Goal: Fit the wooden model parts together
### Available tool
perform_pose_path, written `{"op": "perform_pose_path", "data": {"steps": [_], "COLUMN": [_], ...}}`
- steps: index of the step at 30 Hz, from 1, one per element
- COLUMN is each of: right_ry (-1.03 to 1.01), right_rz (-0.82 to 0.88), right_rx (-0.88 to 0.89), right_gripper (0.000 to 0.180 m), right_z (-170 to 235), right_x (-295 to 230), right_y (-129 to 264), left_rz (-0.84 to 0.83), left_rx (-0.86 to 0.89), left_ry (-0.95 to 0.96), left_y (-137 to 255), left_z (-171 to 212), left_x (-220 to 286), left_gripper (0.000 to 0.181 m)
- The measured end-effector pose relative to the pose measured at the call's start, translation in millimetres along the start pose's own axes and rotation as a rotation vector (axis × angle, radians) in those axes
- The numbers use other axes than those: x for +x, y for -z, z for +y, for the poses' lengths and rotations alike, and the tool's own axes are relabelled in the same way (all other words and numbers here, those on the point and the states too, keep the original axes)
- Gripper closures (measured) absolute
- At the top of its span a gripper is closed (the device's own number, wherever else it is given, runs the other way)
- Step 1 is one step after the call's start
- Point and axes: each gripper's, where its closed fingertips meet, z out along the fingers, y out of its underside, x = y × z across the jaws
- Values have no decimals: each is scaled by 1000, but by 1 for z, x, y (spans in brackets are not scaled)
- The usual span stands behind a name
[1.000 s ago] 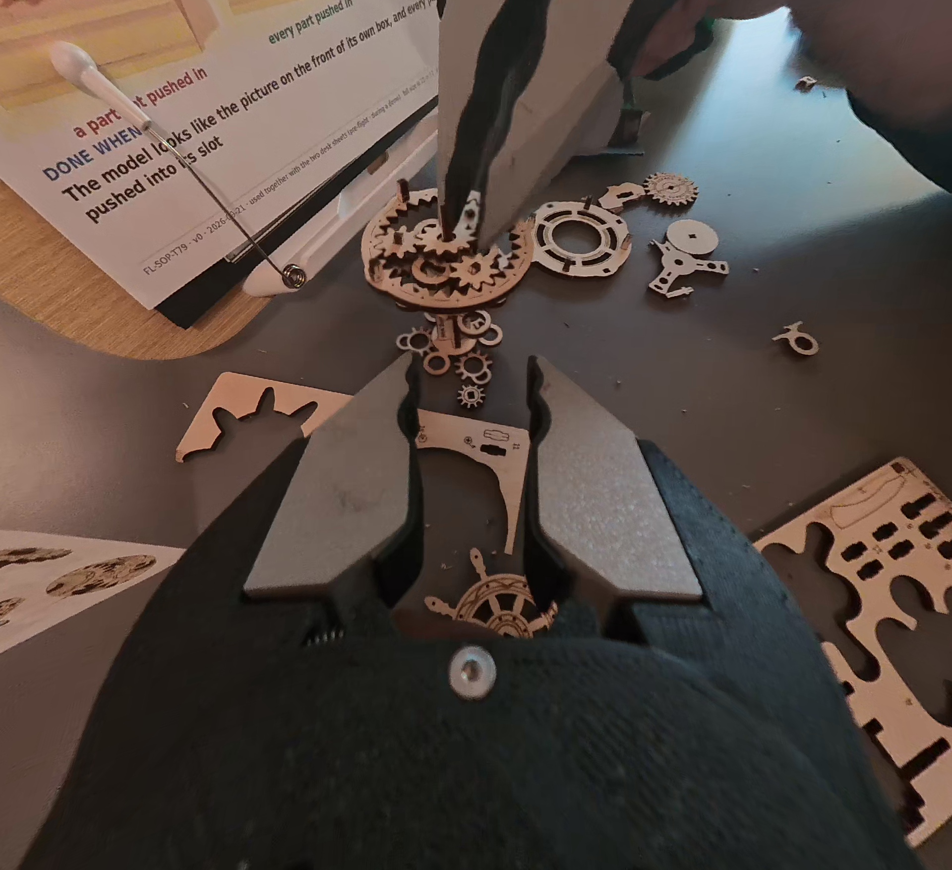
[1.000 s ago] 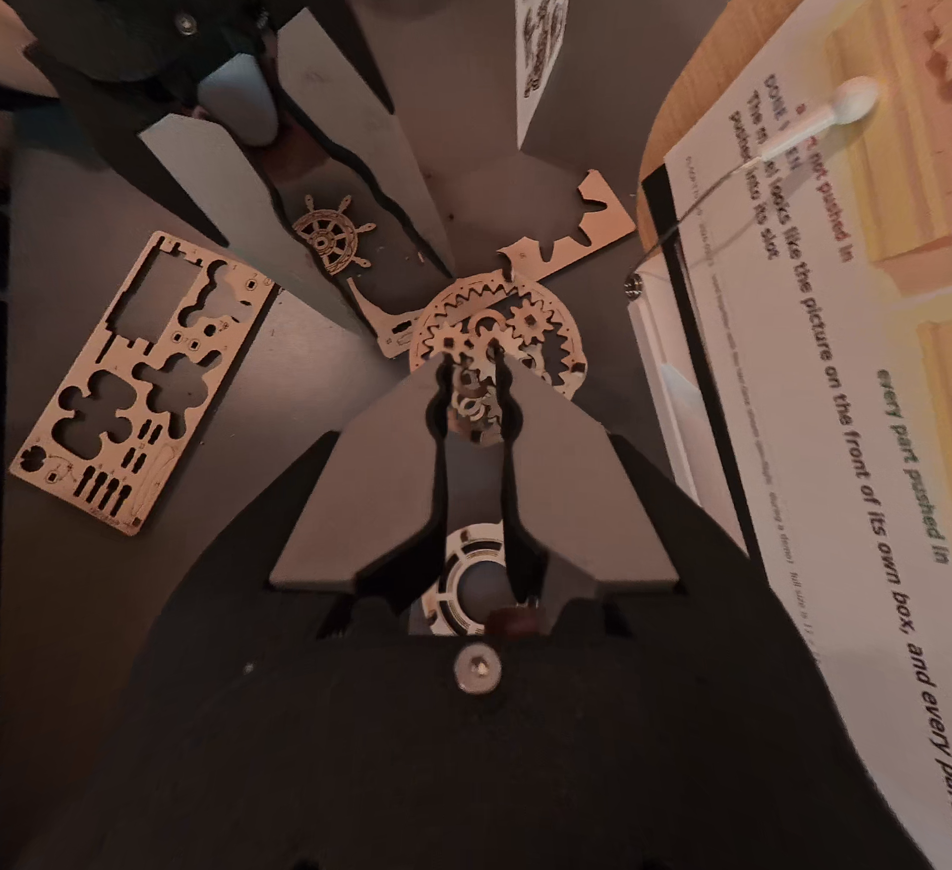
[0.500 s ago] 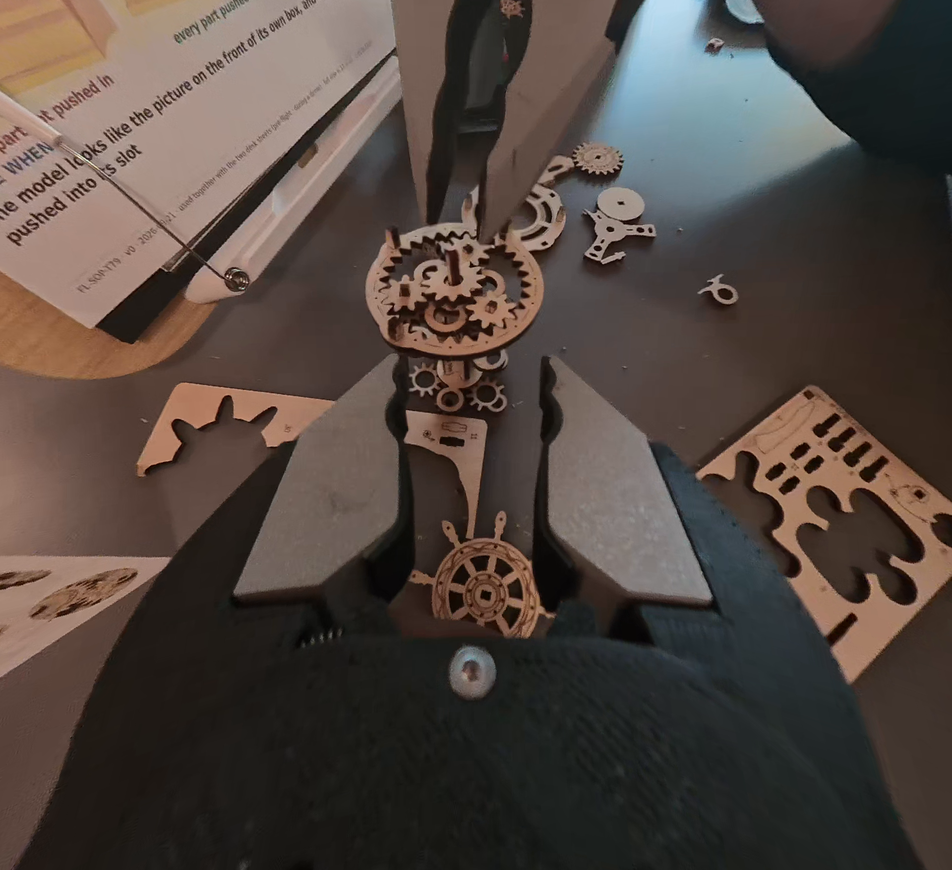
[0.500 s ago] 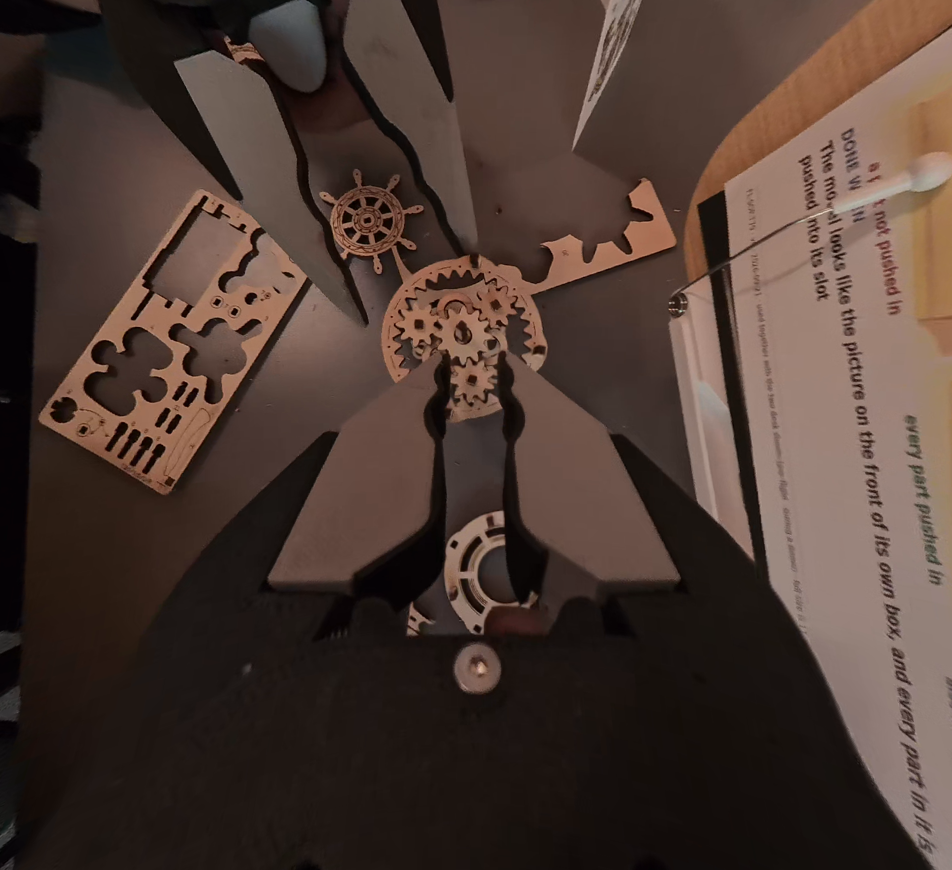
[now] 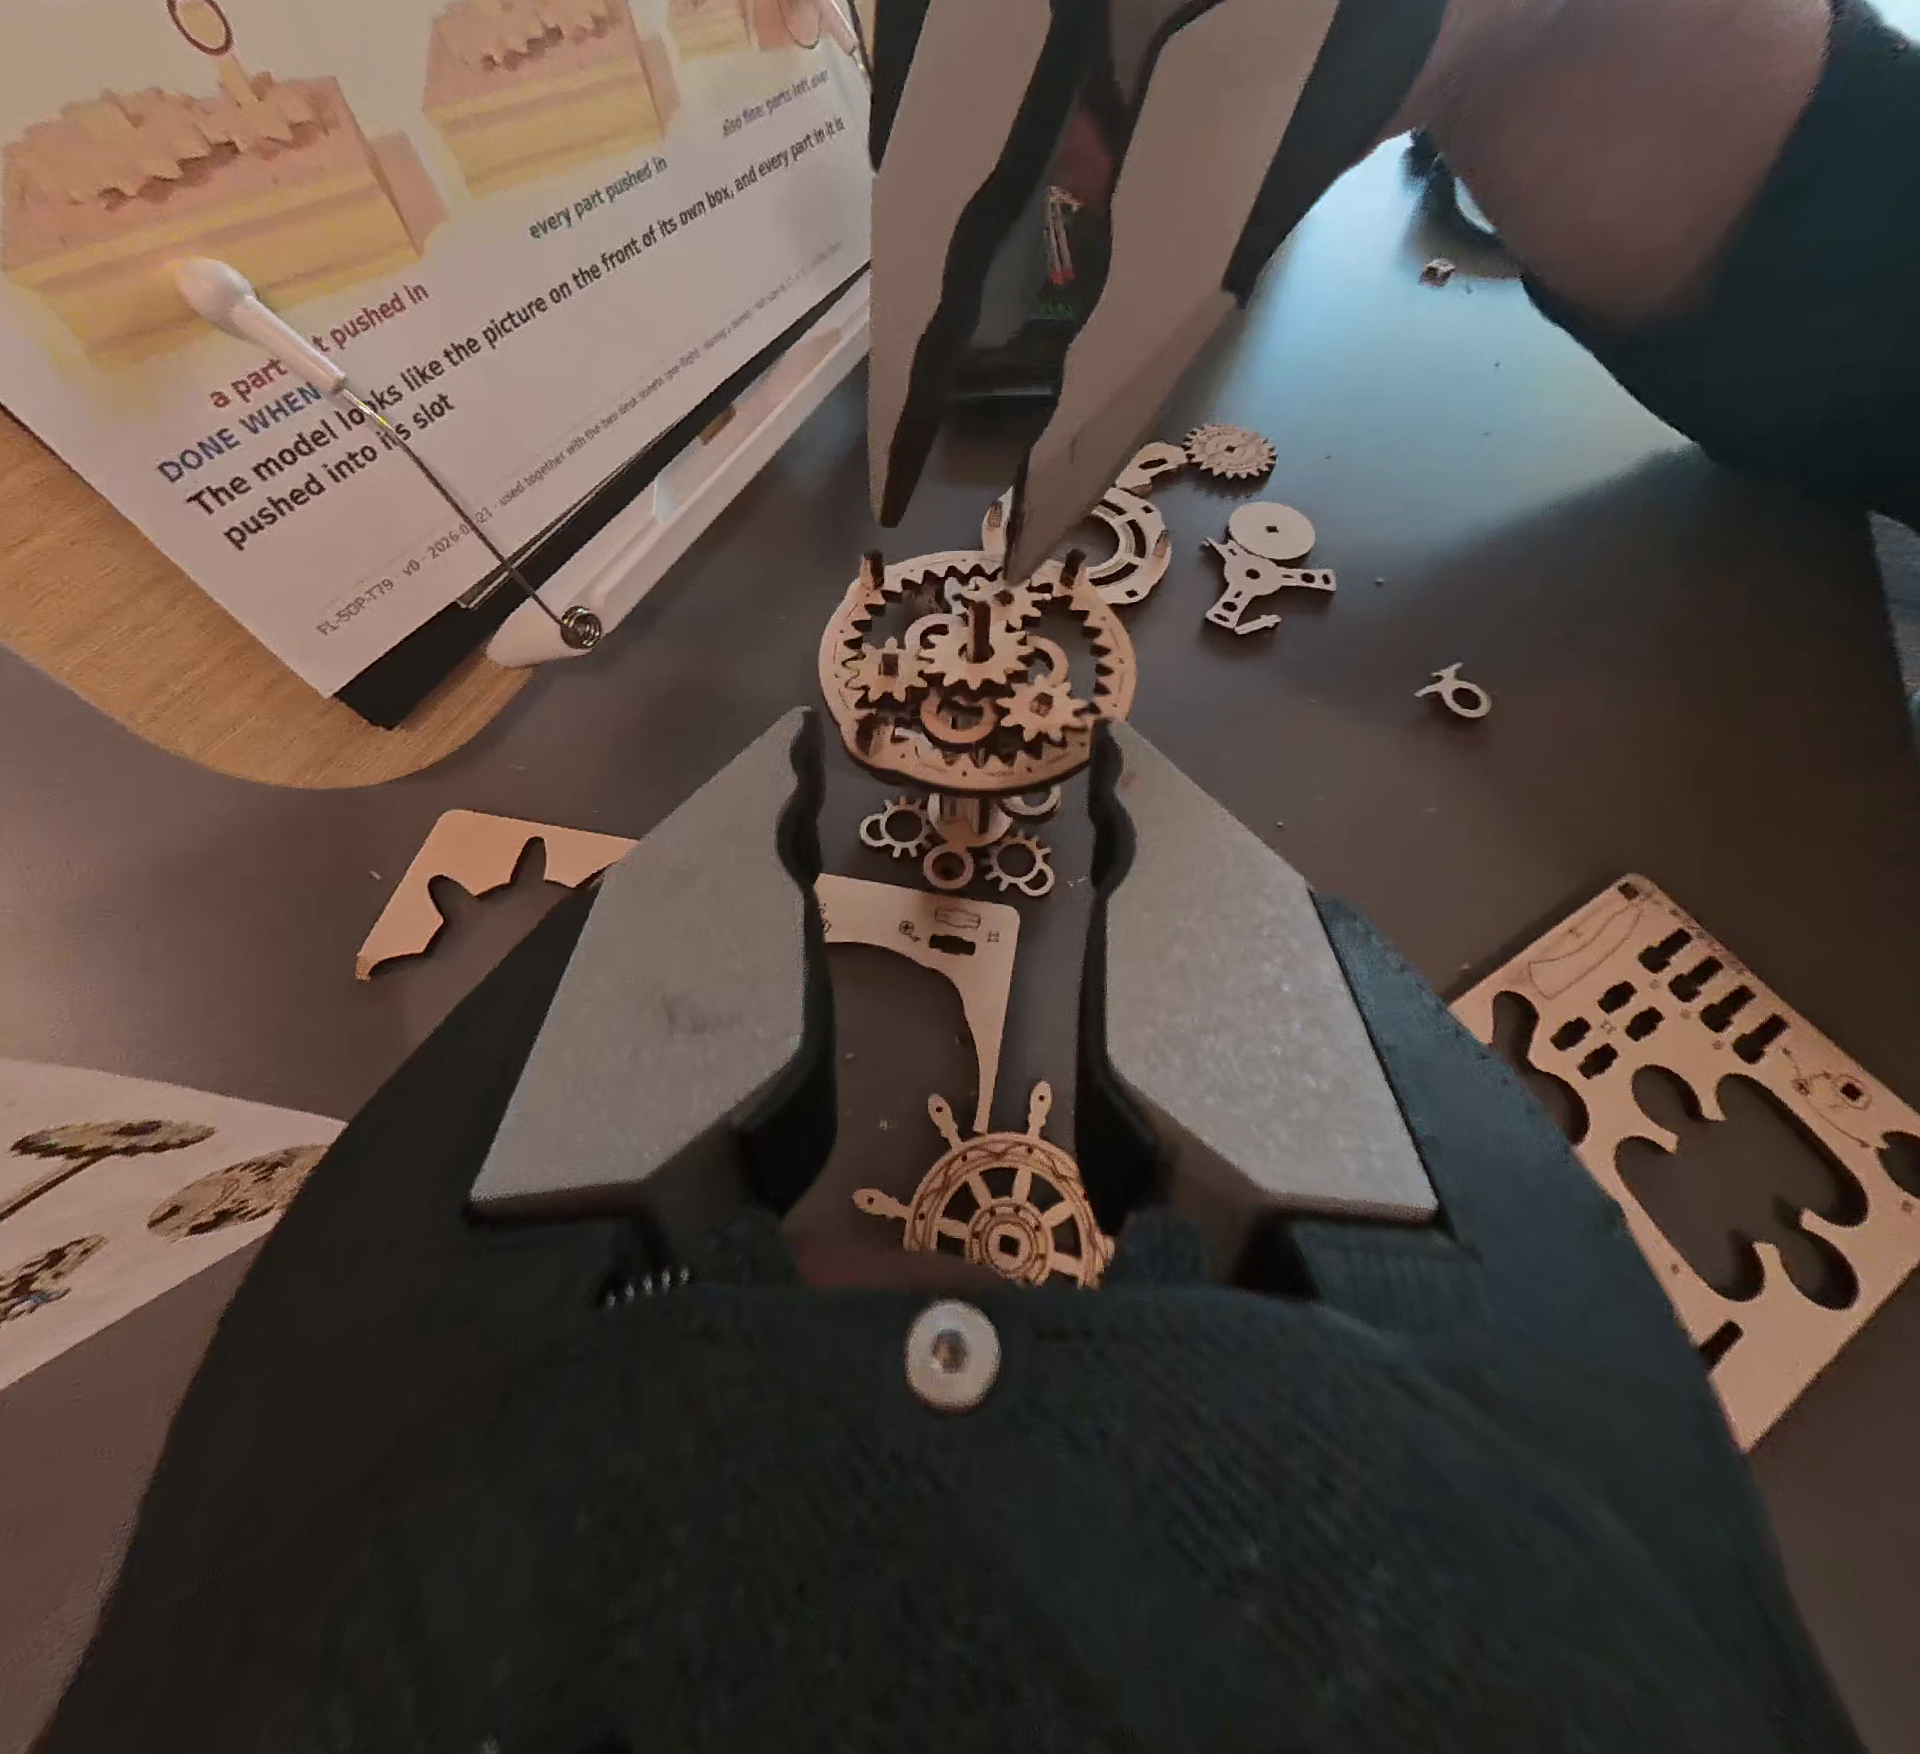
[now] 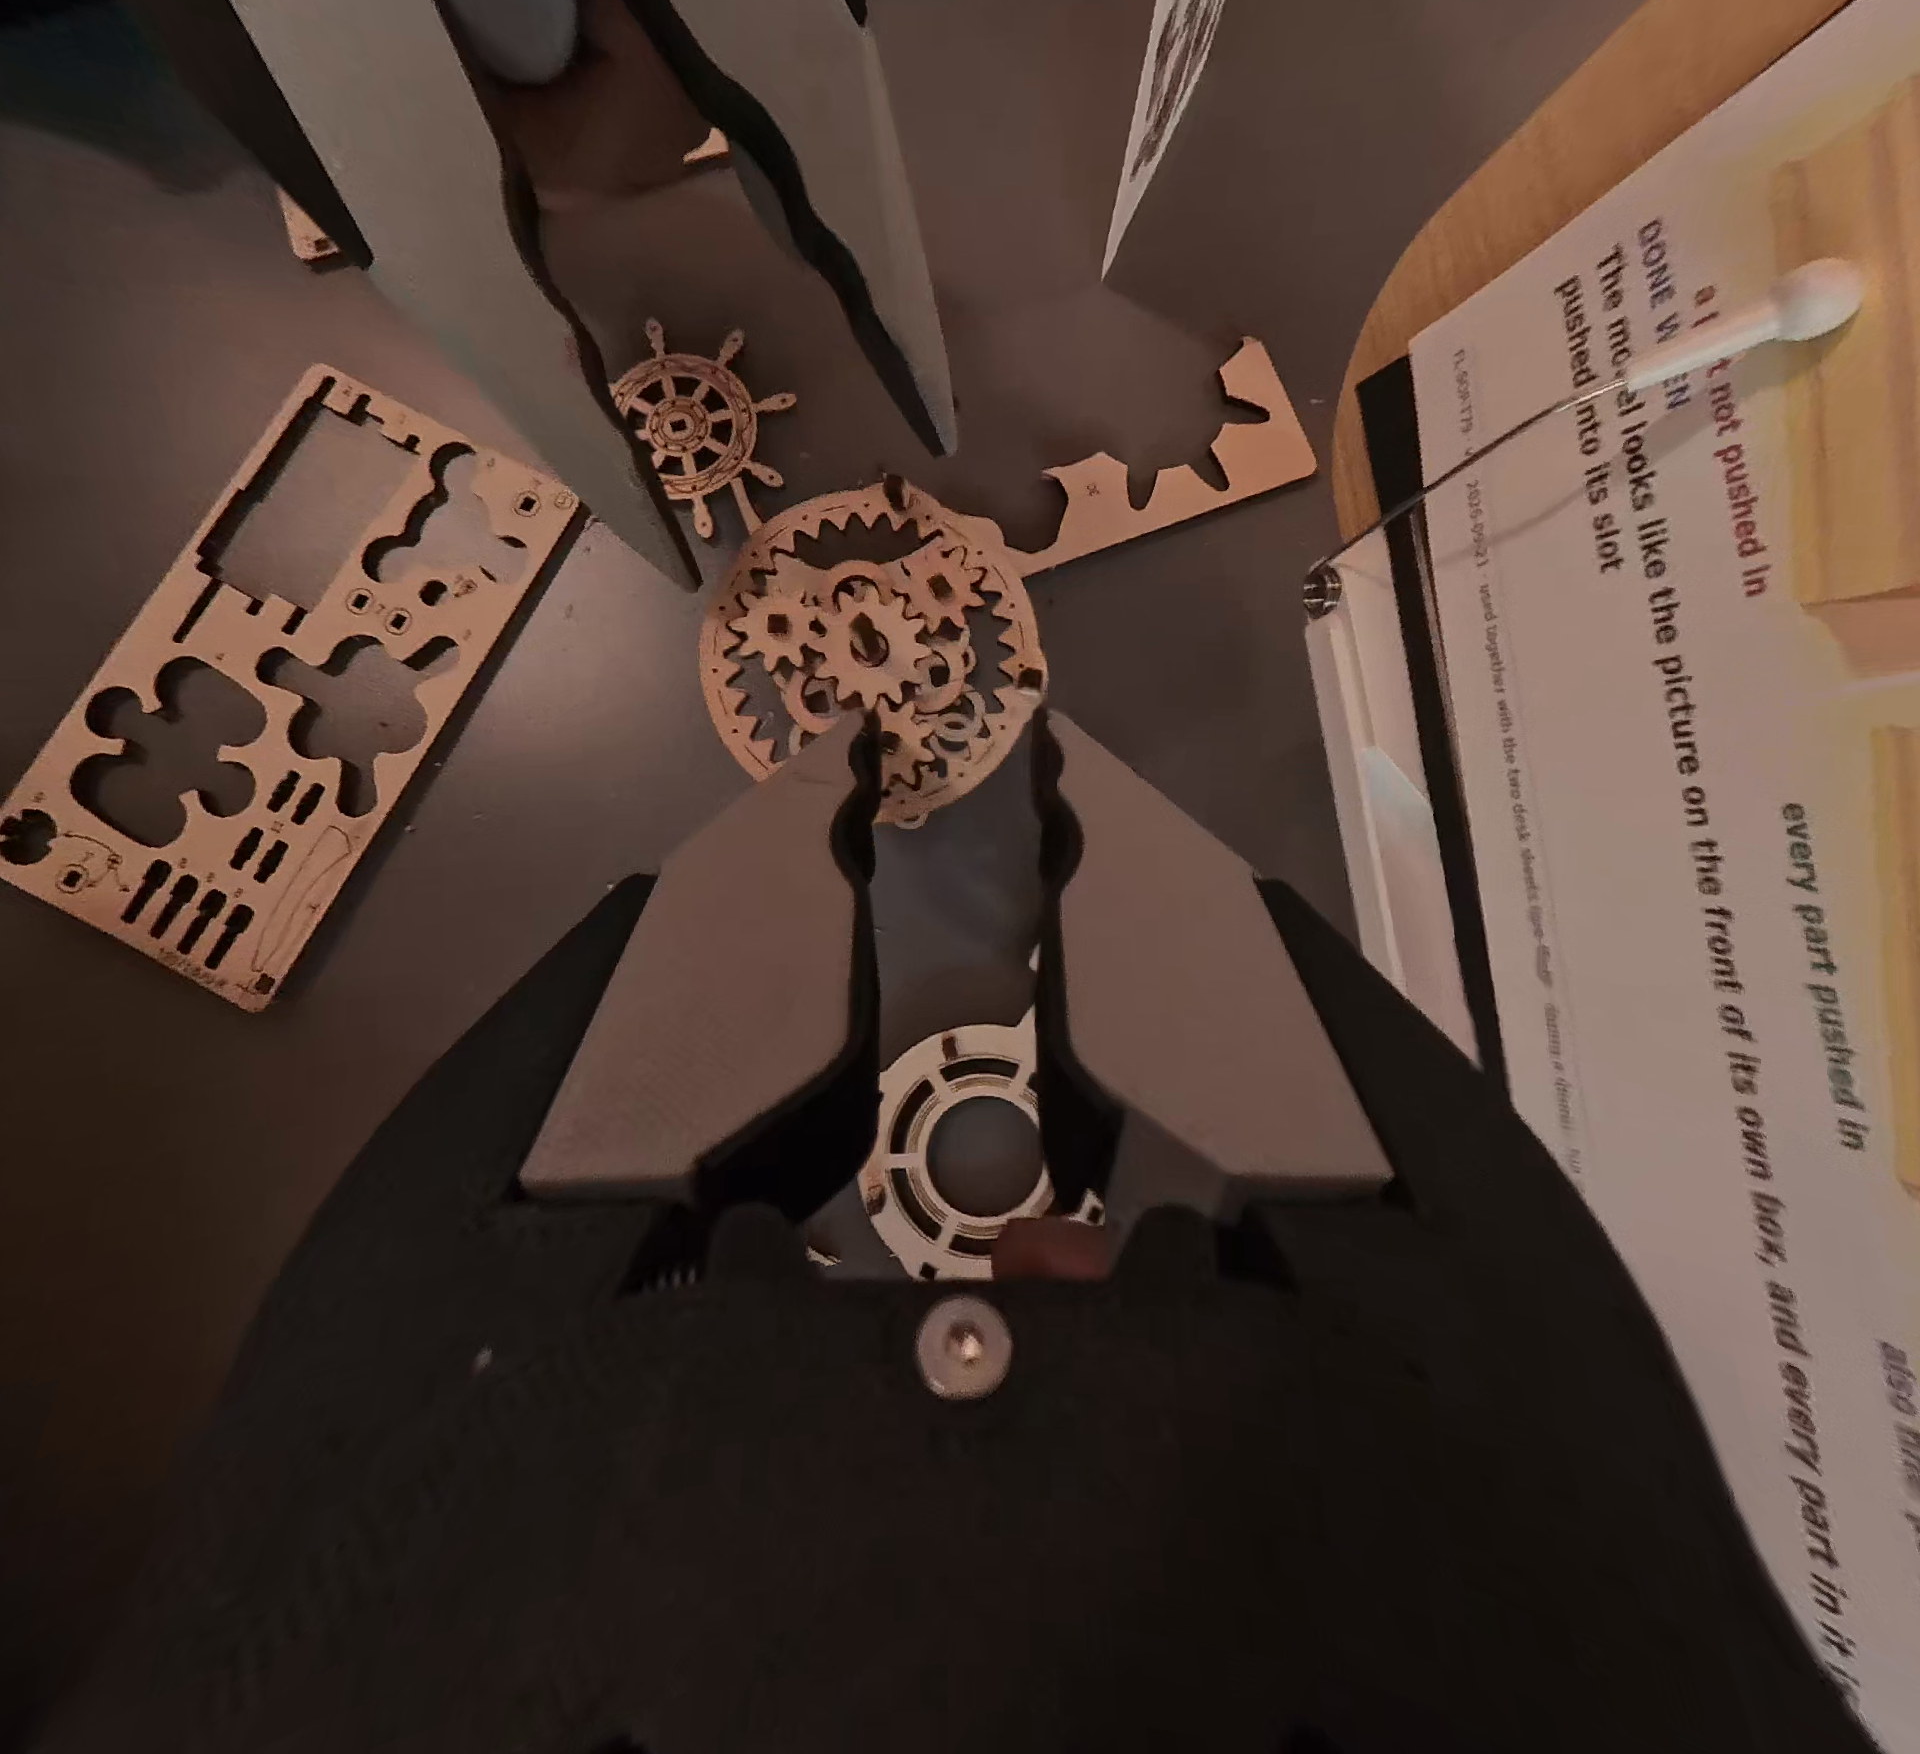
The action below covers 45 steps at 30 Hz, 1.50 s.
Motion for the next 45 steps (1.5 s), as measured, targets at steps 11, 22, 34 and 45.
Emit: {"op": "perform_pose_path", "data": {"steps": [11, 22, 34, 45], "right_ry": [-62, -352, -505, -498], "right_rz": [58, 277, 407, 512], "right_rx": [166, 578, 583, 576], "right_gripper": [153, 133, 133, 132], "right_z": [-19, 34, 76, 75], "right_x": [7, 29, 50, 57], "right_y": [44, 95, 86, 88], "left_rz": [4, -71, -96, -411], "left_rx": [-38, 46, 59, 487], "left_ry": [-25, 20, 116, 108], "left_y": [3, 24, 35, 168], "left_z": [5, -16, -5, -72], "left_x": [0, -19, -24, -76], "left_gripper": [132, 132, 132, 141]}}
